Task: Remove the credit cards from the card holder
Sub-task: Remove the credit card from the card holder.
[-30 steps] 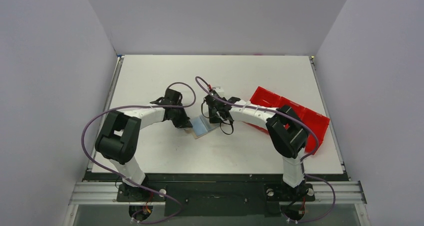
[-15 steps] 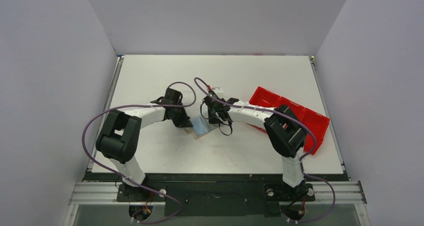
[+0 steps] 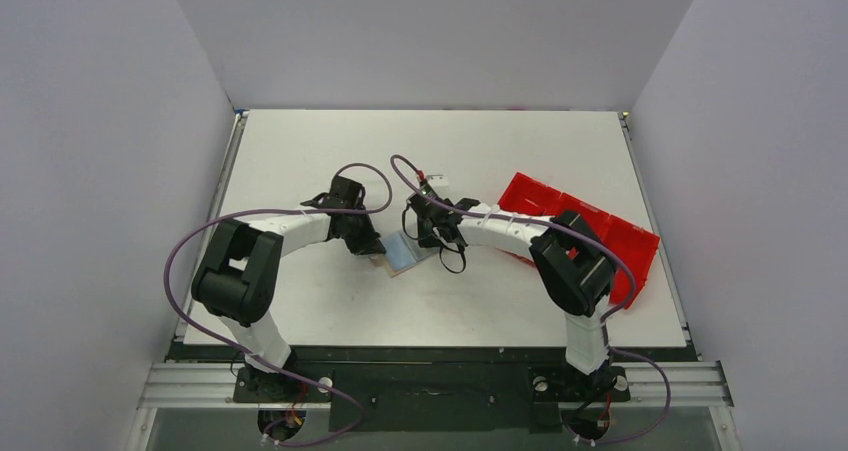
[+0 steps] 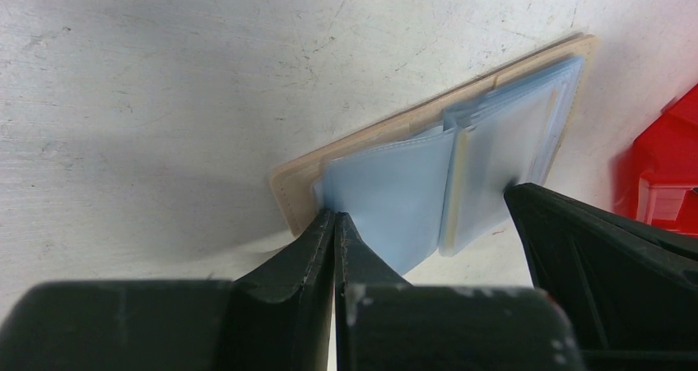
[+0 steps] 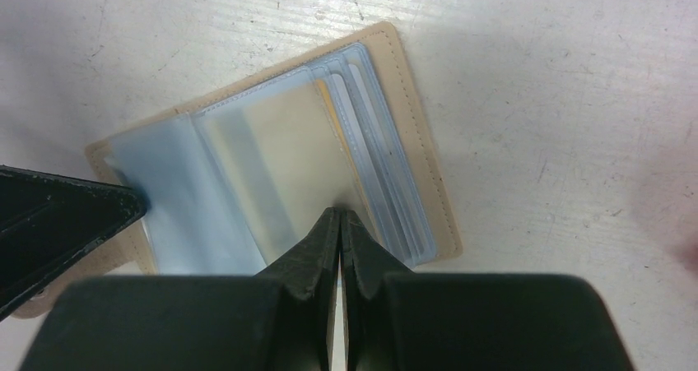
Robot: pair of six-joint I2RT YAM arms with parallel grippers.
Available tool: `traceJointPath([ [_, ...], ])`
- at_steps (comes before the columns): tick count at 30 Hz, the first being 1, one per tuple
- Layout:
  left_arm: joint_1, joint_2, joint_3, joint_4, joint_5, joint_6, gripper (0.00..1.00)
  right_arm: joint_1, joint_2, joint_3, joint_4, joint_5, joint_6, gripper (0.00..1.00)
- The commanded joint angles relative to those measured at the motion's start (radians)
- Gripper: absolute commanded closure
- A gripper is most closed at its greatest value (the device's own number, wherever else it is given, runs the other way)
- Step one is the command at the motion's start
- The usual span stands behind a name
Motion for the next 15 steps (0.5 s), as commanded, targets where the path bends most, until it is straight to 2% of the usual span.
traceJointPath([
  [1, 0.002, 0.027, -0.009, 0.008, -0.047, 0.006, 1.0, -0.004, -0.081, -0.02, 0.034, 0.04, 0.013, 1.0],
  [15, 0.003, 0.027, -0.015, 0.014, -0.045, 0.006, 1.0, 0.015, -0.033, -0.014, 0.033, 0.011, 0.018, 1.0],
])
